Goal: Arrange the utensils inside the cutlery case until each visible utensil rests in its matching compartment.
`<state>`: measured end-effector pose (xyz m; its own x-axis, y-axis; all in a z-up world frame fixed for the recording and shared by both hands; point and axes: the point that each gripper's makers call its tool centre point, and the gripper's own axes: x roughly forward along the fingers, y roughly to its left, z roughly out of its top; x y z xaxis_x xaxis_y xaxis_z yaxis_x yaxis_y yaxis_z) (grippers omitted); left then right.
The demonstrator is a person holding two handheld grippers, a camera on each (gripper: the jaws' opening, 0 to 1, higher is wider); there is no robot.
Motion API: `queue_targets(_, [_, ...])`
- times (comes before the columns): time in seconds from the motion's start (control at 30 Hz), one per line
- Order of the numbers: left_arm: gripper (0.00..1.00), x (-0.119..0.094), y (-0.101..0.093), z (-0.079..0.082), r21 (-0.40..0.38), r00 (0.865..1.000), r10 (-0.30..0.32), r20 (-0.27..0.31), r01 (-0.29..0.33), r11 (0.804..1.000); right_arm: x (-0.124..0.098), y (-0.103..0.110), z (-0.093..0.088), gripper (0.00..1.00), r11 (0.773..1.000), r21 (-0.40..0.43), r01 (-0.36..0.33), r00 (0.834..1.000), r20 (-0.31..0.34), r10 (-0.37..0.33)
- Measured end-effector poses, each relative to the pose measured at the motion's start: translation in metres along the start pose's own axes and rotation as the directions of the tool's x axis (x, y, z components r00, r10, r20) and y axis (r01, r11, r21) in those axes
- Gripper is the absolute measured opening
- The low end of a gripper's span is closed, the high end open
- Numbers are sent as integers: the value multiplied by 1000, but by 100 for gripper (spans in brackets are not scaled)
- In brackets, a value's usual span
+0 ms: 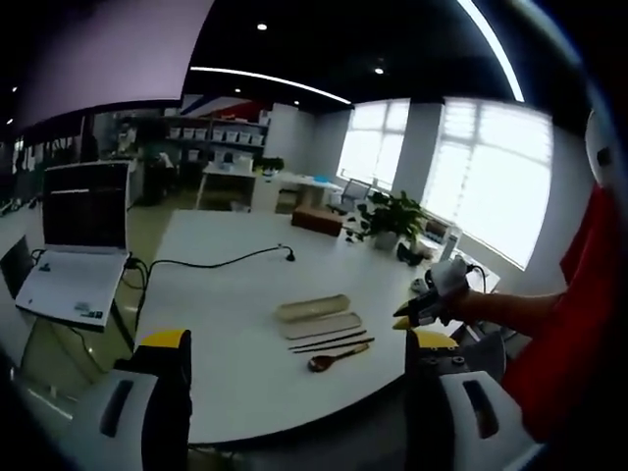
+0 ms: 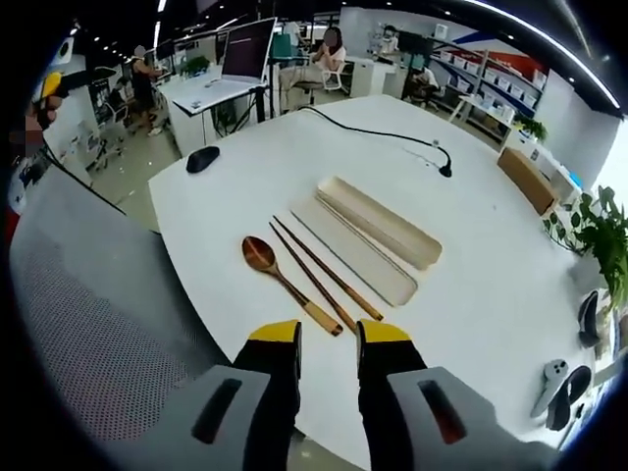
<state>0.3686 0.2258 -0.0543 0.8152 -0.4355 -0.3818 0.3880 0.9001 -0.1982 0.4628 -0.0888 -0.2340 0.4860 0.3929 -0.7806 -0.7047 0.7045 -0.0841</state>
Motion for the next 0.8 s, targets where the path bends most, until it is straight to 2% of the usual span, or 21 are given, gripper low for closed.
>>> queue_targets(0.1, [91,2,-1,-7,4,1000,0,-19,0,1000,5,3,3,22,999,-35,-37,999,0,37])
queue_targets(0.2, [90,5,-4,-12,-11,999,-14,-33,13,1000,5,-2,12,20,998,-61,-33,999,2,33])
queue_targets(0.33, [90,8,-7,-11,3,999,-21,-42,21,1000,9,-7,15,19,997,-65,-36,999,-12,35])
queue_targets(0.43, [89,8,-7,-9,5,999,-28,-41,28,1000,14,-6,15,17,998,-43,-54,998,-15,53])
queue_targets(0.53, [89,8,-7,-6,15,999,-30,-39,31,999,19,2,16,15,995,39,-88,996,-1,88])
queue_targets(0.57, [89,8,-7,-6,17,999,-30,-40,31,999,20,4,16,15,995,37,-97,995,1,97])
queue_targets(0.63, [89,8,-6,-6,18,999,-29,-41,30,999,21,8,16,16,993,20,-112,994,-5,112])
queue_targets(0.7, [89,7,-5,-6,17,999,-26,-43,27,999,20,7,14,16,992,-36,-120,992,-28,119])
queue_targets(0.8, [89,6,-4,-6,18,999,-24,-45,25,1000,19,-3,15,16,992,-54,-115,993,-38,113])
